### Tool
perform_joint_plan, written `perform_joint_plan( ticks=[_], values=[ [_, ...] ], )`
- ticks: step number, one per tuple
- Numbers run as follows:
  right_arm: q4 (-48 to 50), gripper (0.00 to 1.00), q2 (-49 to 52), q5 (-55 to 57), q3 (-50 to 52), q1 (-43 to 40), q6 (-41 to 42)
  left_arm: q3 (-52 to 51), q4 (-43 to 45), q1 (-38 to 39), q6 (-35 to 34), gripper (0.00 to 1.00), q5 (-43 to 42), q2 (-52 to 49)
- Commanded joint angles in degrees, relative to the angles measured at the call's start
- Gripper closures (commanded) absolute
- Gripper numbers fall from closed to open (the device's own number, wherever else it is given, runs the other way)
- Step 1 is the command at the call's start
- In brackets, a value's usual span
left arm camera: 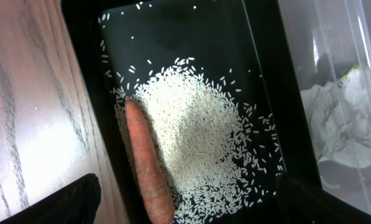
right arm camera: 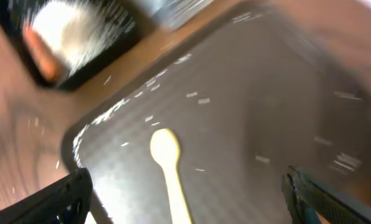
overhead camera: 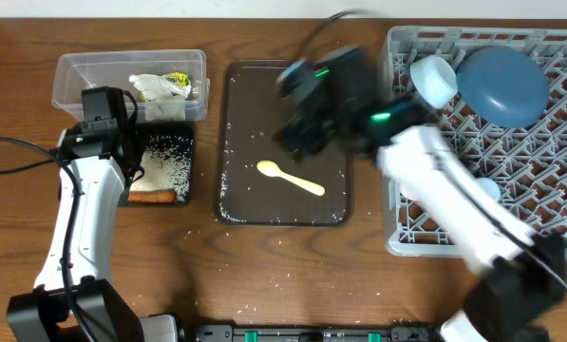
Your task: Sort waste into correct bins and load items into the dishwasher rack
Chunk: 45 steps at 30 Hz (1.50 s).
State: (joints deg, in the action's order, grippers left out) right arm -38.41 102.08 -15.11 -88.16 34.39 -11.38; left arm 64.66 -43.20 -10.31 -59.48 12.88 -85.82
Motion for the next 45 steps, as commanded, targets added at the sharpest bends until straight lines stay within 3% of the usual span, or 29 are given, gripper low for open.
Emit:
perform_joint_plan(
  ticks=[1,10,15,23,30,36,45],
  values=[
    [0.02,0.05,6.93,4.0,-0.11,4.52,-6.4,1.14,-1.25,-0.17,1.01,0.08,1.33,-0.04],
    [-0.7,0.16,17.31,6.08,-0.11,7.1,-7.58,1.14,-2.62,-0.17,0.96,0.03,1.31,-0.04],
    [0.55,0.21,19.65,5.99,-0.11,6.14,-8.48,1.14,-2.62,-0.17,0.96,0.03,1.33,-0.04],
    [1.03,0.38,21.27,4.42,-0.11,5.92,-9.73,1.14,-2.62,-0.17,0.96,0.03,1.33,-0.04],
    [3.54,0.43,24.61,3.65,-0.11,5.64,-9.18,1.14,-2.62,-0.17,0.96,0.02,1.31,-0.04],
    [3.54,0.73,25.64,3.5,-0.42,5.64,-7.26,1.14,-2.62,-0.17,0.96,0.02,1.33,-0.04],
    [-6.73,0.85,25.53,3.52,-8.09,5.31,-5.57,1.14,-2.62,-0.17,0.96,0.02,1.33,-0.04]
  ],
)
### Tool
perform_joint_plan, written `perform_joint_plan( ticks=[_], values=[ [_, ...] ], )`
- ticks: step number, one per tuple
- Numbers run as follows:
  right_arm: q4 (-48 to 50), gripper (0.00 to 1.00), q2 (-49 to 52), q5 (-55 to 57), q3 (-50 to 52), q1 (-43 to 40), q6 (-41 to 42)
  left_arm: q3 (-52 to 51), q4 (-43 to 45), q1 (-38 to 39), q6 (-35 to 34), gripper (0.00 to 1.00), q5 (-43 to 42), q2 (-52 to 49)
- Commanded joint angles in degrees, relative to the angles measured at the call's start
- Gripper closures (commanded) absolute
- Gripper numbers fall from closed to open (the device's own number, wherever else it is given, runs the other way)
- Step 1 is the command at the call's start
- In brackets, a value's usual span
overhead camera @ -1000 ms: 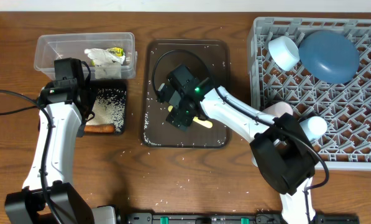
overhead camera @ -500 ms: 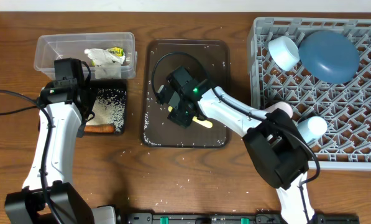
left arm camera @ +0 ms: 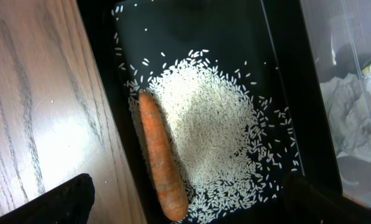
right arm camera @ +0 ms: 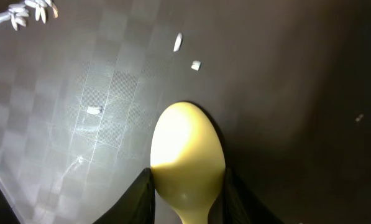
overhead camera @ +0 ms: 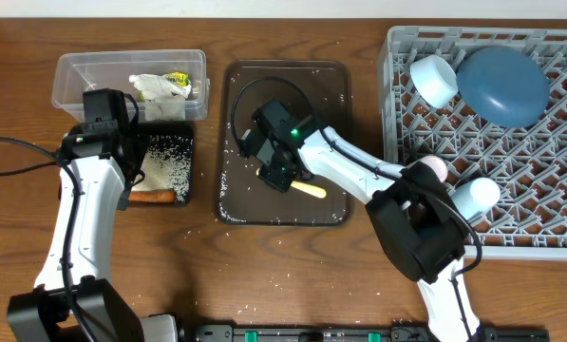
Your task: Sort waste into correct bins and load items into the dishwasher rack
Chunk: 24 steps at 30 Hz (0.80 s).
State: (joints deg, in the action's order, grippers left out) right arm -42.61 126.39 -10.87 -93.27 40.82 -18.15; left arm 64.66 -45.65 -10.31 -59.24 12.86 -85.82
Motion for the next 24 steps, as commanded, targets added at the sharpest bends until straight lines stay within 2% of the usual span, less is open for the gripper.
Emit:
perform_joint_plan(
  ticks=[1,6,12,14,17,21,24],
  values=[
    [-4.35,0.84,1.22,-0.7,-4.37,-1.11,1.2,1.14,-0.17,-0.17,0.72,0.02,1.36,-0.04],
    [-12.09,0.83,1.22,-0.66,-10.54,-1.14,1.42,1.14,-0.17,-0.17,0.72,0.02,1.36,-0.04],
    [-21.27,0.93,1.22,-0.46,-19.21,-2.29,2.82,1.14,-0.17,-0.17,0.72,0.02,1.33,-0.04],
    [-23.96,0.91,1.22,-0.48,-22.53,-3.21,4.07,1.14,-0.17,-0.17,0.72,0.02,1.36,-0.04],
    [-27.17,0.68,1.22,-0.5,-25.92,-4.66,3.56,1.14,-0.17,-0.17,0.72,0.02,1.36,-0.04],
    [-30.25,0.44,1.25,-4.44,-24.83,-5.18,-2.99,1.14,-0.2,-0.17,0.72,0.02,1.33,-0.04],
    [-29.75,0.3,1.25,-5.84,-21.84,-3.67,-8.31,1.14,-0.17,-0.17,0.72,0.02,1.33,-0.04]
  ],
)
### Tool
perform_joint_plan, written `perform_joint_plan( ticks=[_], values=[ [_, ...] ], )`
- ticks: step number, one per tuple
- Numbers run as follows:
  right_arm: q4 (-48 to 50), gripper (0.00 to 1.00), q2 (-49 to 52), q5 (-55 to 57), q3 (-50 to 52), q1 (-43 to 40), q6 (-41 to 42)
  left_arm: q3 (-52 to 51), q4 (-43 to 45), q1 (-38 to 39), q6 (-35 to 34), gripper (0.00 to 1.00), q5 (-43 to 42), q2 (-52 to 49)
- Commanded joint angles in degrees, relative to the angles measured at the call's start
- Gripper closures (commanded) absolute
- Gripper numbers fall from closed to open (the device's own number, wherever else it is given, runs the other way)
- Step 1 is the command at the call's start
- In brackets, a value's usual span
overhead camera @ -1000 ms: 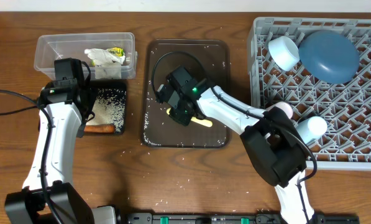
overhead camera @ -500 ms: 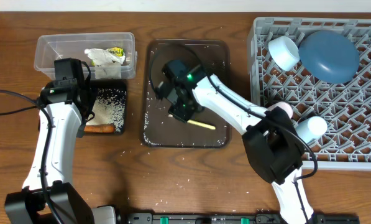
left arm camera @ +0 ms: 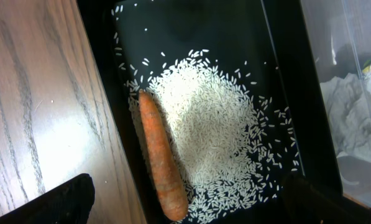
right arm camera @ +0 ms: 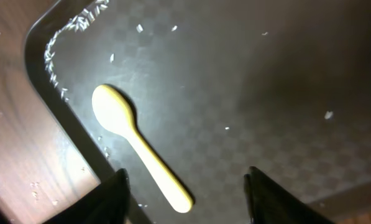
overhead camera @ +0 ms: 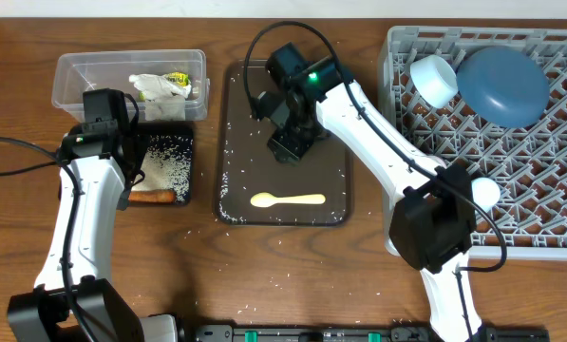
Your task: Sort waste into correct bins and load items into the dishwasher rack
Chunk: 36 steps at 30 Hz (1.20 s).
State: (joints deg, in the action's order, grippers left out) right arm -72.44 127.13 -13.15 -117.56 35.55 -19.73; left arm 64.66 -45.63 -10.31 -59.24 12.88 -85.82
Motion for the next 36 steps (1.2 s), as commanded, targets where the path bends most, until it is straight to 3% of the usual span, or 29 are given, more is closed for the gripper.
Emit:
perform_joint_plan(
  ticks=[1,4,12,21,24,32,36],
  values=[
    [0.44,0.26,0.5,-3.06,4.15,2.45,-8.55,1.14,-0.2,-0.17,0.72,0.02,1.33,-0.04],
    [1.07,0.22,0.5,0.22,8.85,4.98,-10.86,1.14,-0.2,-0.17,0.72,0.02,1.33,-0.04],
    [5.64,0.3,0.5,7.63,15.76,8.46,-12.48,1.14,-0.2,-0.17,0.72,0.02,1.33,-0.04],
    [24.06,0.4,0.5,21.38,29.79,7.91,-6.6,1.14,-0.2,-0.17,0.72,0.02,1.31,-0.04],
    [27.15,0.43,0.5,21.42,31.93,7.19,-5.55,1.14,-0.2,-0.17,0.72,0.02,1.33,-0.04],
    [29.18,0.88,0.5,21.33,33.33,6.01,2.19,1.14,-0.2,-0.17,0.72,0.02,1.31,-0.04],
    [28.83,0.97,0.48,21.31,33.27,5.11,6.01,1.14,-0.2,-0.17,0.72,0.02,1.33,-0.04]
  ],
)
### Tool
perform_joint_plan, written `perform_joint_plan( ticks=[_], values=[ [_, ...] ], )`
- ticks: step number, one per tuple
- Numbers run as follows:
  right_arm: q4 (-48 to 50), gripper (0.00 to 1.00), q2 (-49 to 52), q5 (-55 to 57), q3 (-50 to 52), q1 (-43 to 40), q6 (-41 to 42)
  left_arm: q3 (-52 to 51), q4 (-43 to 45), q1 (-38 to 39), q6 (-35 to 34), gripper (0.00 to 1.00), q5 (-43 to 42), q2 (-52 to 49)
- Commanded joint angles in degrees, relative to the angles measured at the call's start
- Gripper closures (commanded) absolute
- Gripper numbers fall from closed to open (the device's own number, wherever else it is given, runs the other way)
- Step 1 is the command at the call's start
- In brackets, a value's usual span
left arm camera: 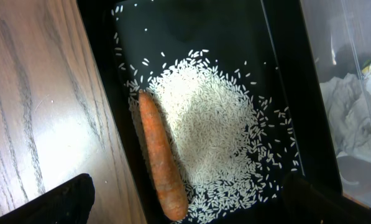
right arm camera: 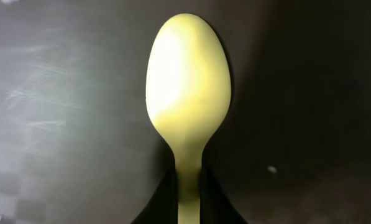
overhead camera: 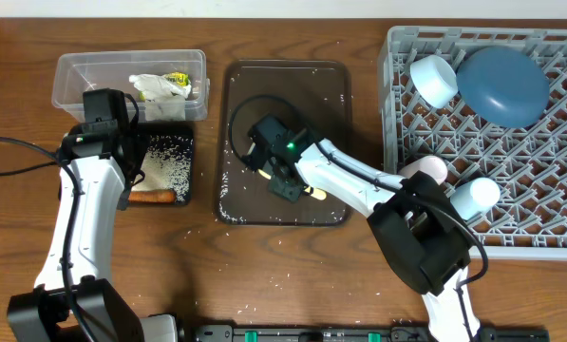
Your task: Sort waste into correct bins and load items into the dishwasher rack
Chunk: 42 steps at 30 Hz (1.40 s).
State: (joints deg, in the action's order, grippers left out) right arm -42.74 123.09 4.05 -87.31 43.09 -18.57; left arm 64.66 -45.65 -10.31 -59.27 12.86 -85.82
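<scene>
A pale yellow spoon (right arm camera: 186, 68) lies over the dark tray (overhead camera: 288, 85); its handle end (overhead camera: 313, 194) pokes out past my right gripper (overhead camera: 285, 180). In the right wrist view the right gripper (right arm camera: 186, 205) is shut on the spoon's handle just behind the bowl, one dark finger (right arm camera: 163, 199) on each side. My left gripper (left arm camera: 185, 208) hangs open above the small black bin (overhead camera: 183, 142), which holds a carrot (left arm camera: 162, 155) and a heap of white rice (left arm camera: 210, 137).
A clear bin (overhead camera: 74, 71) with crumpled paper waste sits behind the black bin. The grey dishwasher rack (overhead camera: 511, 190) at the right holds a blue bowl (overhead camera: 501, 85) and white cups (overhead camera: 433, 79). Rice grains dot the tray's edges and the table.
My right gripper was open over the tray's far half, with the spoon lying free near the front edge. Now it is low over the tray's middle and shut on the spoon's handle. The left arm is unchanged.
The right arm was first blurred over the tray, with the spoon lying in its middle. Then its fingers stood at the spoon's bowl. Then it was away and open, the spoon lying nearer the front. Now it holds the handle. The left gripper stayed over the rice bin.
</scene>
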Motion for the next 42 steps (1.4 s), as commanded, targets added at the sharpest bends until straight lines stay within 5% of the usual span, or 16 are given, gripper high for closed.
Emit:
perform_joint_plan(
  ticks=[1,20,31,38,42],
  values=[
    [-1.16,0.97,4.52,4.07,2.97,-2.6,5.4,1.14,-0.17,-0.17,0.74,0.02,1.36,-0.04],
    [-3.26,0.99,4.44,0.55,1.75,-4.24,5.92,1.14,-0.17,-0.17,0.74,0.02,1.36,-0.04],
    [-22.58,0.99,0.0,-8.0,-19.91,-7.43,9.35,1.14,-0.17,-0.17,0.74,0.02,1.36,-0.04],
    [-24.3,0.99,-0.55,-10.75,-22.71,-10.73,6.32,1.14,-0.17,-0.17,0.74,0.02,1.33,-0.04],
    [-20.5,0.79,-0.5,-13.57,-18.27,-10.54,1.77,1.14,-0.17,-0.17,0.74,0.02,1.36,-0.04]
  ],
)
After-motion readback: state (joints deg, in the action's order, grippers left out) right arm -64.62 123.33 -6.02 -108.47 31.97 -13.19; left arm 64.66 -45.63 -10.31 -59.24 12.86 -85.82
